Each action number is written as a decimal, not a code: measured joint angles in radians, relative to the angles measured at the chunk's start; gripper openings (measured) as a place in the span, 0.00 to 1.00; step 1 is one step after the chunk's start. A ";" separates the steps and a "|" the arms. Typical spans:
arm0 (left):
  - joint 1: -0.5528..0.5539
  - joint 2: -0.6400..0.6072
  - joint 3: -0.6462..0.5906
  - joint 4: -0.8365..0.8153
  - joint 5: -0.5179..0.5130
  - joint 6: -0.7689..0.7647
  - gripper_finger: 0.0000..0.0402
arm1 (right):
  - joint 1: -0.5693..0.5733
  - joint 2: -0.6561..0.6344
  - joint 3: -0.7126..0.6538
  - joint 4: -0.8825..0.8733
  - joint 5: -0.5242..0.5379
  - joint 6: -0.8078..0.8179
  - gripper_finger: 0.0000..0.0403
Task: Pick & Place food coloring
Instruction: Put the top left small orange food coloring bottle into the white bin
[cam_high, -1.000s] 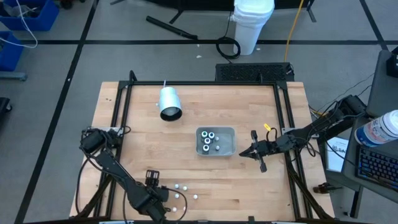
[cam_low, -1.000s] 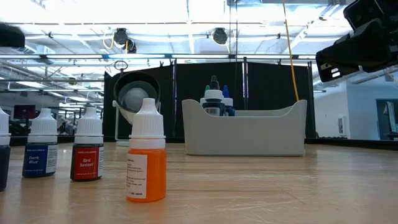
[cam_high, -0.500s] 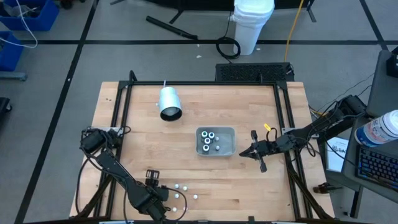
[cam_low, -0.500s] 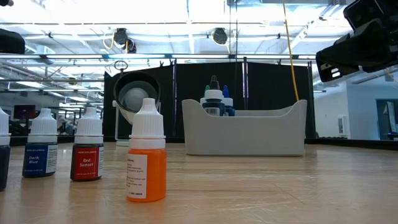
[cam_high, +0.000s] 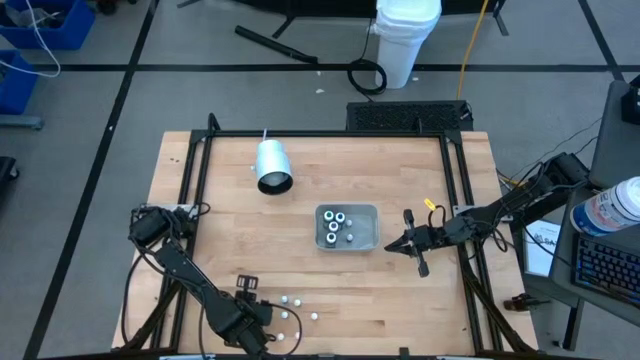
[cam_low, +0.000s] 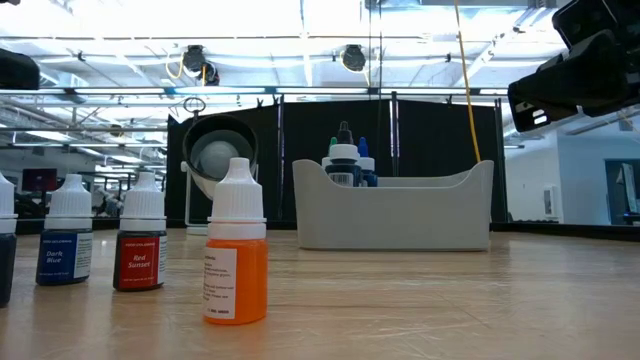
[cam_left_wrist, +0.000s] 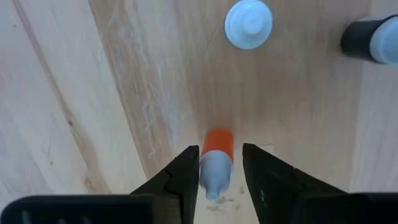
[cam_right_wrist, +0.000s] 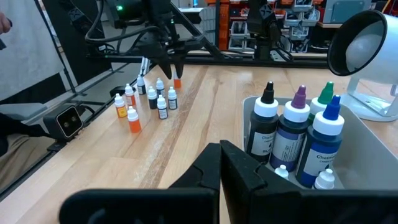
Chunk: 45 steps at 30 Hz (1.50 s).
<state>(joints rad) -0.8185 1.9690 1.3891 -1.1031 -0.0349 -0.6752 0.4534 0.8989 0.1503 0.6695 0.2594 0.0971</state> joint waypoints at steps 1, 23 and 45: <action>0.000 0.000 0.000 0.003 0.000 0.002 0.32 | 0.000 0.000 0.000 0.000 0.000 0.000 0.00; 0.000 0.000 -0.081 0.050 0.041 -0.001 0.32 | 0.000 0.000 0.000 0.000 0.000 -0.003 0.00; 0.019 0.000 -0.050 0.054 0.097 0.008 0.29 | 0.000 0.000 0.000 -0.001 0.000 -0.003 0.00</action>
<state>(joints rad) -0.7991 1.9690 1.3388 -1.0492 0.0621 -0.6671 0.4531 0.8986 0.1504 0.6689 0.2596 0.0937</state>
